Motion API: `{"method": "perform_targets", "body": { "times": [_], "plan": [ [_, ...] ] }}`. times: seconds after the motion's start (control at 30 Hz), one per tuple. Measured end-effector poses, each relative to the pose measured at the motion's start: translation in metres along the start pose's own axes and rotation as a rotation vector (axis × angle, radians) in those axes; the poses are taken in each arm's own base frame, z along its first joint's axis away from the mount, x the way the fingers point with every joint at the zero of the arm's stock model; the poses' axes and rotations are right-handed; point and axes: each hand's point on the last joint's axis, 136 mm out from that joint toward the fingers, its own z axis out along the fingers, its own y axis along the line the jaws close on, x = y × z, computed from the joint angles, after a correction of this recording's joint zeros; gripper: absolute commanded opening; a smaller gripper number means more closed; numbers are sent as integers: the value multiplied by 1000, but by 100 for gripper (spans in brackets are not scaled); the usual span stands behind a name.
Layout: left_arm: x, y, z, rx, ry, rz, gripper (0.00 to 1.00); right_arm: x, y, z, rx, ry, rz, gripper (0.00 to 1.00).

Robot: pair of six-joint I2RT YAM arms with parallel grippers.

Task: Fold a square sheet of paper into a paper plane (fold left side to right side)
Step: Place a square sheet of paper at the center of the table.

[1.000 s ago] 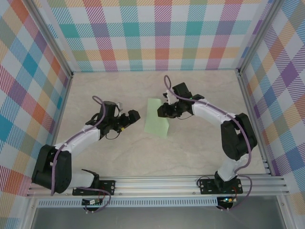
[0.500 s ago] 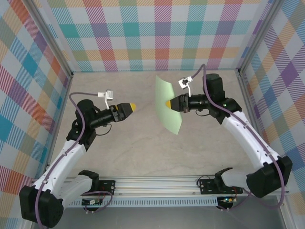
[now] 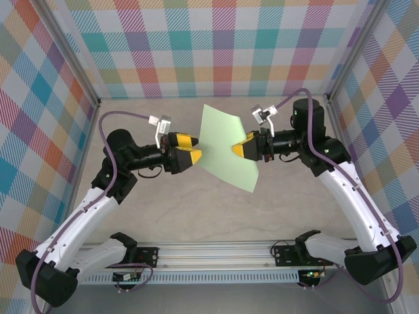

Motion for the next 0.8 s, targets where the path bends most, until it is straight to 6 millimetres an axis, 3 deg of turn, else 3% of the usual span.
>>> {"method": "perform_targets", "body": {
  "times": [0.4, 0.6, 0.8],
  "plan": [
    [14, 20, 12, -21, 54, -16, 95, 1, 15, -4, -40, 1, -26, 26],
    [19, 13, 14, 8, 72, 8, 78, 1, 15, -4, -42, 2, -31, 26],
    [22, 13, 14, 13, 86, 17, 48, 3, 11, -4, -20, 3, -43, 26]
  ]
}}
